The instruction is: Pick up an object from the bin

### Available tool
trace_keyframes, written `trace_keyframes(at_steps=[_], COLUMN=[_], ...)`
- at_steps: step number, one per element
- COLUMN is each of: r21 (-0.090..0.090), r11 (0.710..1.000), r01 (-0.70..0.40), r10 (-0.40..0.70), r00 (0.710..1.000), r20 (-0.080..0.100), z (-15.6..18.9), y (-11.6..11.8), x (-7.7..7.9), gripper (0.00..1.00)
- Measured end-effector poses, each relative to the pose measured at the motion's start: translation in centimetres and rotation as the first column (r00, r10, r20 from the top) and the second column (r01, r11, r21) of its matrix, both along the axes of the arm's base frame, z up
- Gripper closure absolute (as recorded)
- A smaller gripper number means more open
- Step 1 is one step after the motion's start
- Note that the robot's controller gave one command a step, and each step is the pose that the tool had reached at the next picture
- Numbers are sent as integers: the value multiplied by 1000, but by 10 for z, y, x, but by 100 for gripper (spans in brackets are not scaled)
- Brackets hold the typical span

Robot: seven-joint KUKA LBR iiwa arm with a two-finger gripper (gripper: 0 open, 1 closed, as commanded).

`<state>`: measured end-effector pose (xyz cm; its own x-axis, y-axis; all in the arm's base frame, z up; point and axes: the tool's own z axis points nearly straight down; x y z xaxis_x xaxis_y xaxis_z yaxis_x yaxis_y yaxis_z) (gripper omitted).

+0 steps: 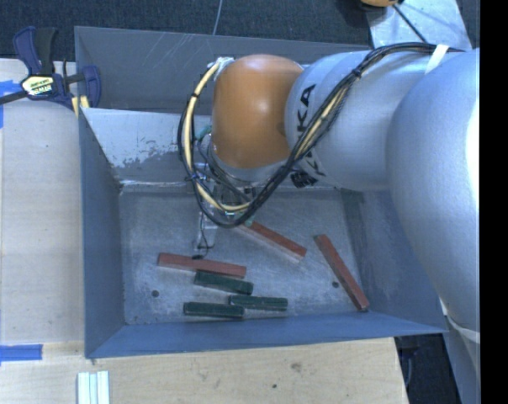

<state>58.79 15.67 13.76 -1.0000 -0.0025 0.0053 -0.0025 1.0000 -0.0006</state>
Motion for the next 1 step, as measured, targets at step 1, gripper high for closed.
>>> trace_keyframes(at_steps=[1], r21=[2], r11=[1000], r01=[2], r10=[-2], r00=[1000], r20=[8], z=[5], y=[0], x=[2], gripper=[0])
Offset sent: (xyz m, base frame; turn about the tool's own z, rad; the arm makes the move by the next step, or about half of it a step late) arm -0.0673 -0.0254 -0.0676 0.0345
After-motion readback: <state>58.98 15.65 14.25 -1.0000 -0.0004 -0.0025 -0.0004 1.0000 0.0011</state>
